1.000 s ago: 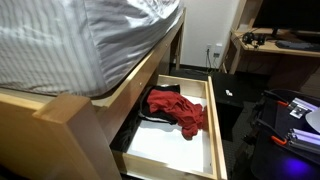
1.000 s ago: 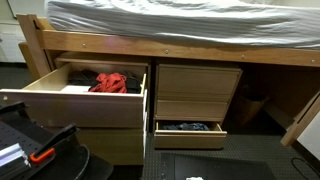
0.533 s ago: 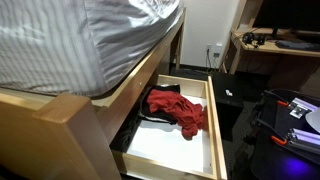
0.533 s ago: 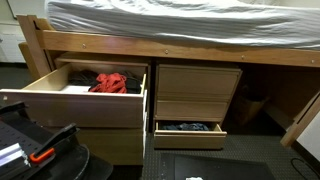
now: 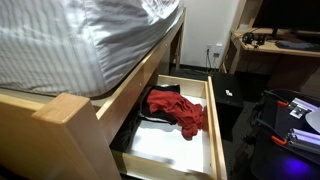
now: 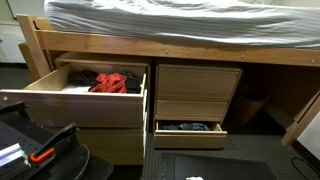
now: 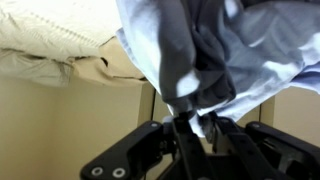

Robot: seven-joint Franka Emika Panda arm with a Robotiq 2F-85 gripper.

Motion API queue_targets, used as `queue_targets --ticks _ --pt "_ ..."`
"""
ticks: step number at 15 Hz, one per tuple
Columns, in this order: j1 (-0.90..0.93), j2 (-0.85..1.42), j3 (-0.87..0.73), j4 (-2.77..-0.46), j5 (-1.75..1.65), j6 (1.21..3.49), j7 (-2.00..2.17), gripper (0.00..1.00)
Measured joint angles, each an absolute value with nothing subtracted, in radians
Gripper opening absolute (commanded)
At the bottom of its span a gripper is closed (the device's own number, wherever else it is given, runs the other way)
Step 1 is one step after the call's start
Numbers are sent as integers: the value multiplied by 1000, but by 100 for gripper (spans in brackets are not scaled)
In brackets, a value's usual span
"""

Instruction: Remove the blue t-shirt from the topmost drawer on the left then place it back in the drawer

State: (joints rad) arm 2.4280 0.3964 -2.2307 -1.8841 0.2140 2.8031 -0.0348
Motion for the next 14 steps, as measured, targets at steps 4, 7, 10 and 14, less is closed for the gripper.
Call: queue_targets --ticks 4,7,10,14 --pt "2282 177 -2080 -1824 51 2702 -38 5" --pt "2069 143 -1858 -1826 -63 2692 -41 5" --pt "1996 146 -1715 -1905 -234 2727 -6 5" --pt "1856 173 -1537 -2036 -324 2920 8 5"
